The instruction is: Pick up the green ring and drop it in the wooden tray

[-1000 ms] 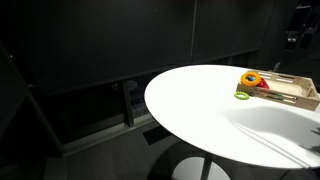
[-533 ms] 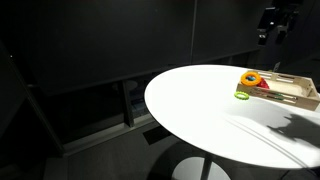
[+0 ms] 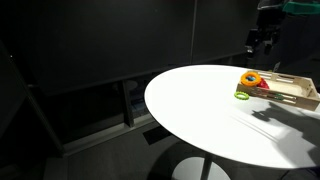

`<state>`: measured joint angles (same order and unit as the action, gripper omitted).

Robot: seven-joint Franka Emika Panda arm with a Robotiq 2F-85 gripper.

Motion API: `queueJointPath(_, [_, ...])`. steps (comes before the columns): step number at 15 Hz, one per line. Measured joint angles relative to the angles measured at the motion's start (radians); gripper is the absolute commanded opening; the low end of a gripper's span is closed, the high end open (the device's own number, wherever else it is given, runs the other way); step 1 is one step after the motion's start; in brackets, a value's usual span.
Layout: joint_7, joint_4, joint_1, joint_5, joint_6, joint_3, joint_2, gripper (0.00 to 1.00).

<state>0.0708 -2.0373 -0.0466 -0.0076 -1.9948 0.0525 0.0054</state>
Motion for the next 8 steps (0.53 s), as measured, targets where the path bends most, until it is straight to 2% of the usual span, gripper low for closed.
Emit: queueJointPath(8, [-0.004, 0.003, -0.009, -0.021, -0.035, 0.01, 0.079, 1.0])
